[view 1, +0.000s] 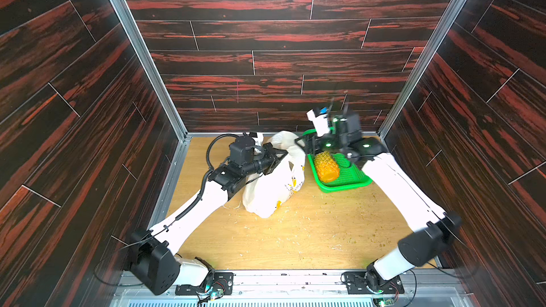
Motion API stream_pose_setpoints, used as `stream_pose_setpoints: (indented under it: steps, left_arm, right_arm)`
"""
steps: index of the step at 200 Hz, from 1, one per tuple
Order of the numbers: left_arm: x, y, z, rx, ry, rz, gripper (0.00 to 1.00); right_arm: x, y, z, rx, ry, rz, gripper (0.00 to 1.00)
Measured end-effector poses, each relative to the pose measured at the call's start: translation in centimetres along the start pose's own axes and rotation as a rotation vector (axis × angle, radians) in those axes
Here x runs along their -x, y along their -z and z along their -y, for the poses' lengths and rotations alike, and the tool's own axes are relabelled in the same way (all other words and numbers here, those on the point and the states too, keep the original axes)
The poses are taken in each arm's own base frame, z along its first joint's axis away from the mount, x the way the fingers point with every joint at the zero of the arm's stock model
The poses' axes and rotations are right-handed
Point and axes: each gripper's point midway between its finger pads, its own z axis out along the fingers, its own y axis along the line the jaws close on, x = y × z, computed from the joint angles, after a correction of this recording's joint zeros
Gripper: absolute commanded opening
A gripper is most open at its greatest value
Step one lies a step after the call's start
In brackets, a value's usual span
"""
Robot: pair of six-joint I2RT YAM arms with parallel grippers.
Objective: Place the pineapple into a plastic bag & tie a knot
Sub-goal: Place the pineapple in the plastic bag.
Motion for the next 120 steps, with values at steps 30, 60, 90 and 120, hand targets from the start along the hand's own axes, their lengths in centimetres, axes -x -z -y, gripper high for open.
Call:
stream_pose_setpoints:
  steps: [30, 60, 90, 120]
  left_arm:
    - [-1.1, 0.7, -1.2, 0.027, -0.071, -0.053, 0.0]
    - [-3.0, 1.0, -3.3, 0.066, -0.1, -0.138, 0.0]
    - [-4.1, 1.6, -3.9, 0.08, -0.123, -0.184, 0.0]
    - [-4.5, 2.5, -3.4, 0.068, -0.155, -0.195, 0.0]
  right_arm:
    - [-0.3, 2.5, 0.9, -0.058, 0.077, -0.009, 0.74]
    - [-4.4, 0.2, 0.3, -0.014, 0.114, -0.135, 0.86]
    - [-9.7, -2.9, -0.8, 0.026, 0.161, -0.274, 0.86]
    - [-12.1, -4.9, -0.1, -0.007, 0.186, -0.33, 0.81]
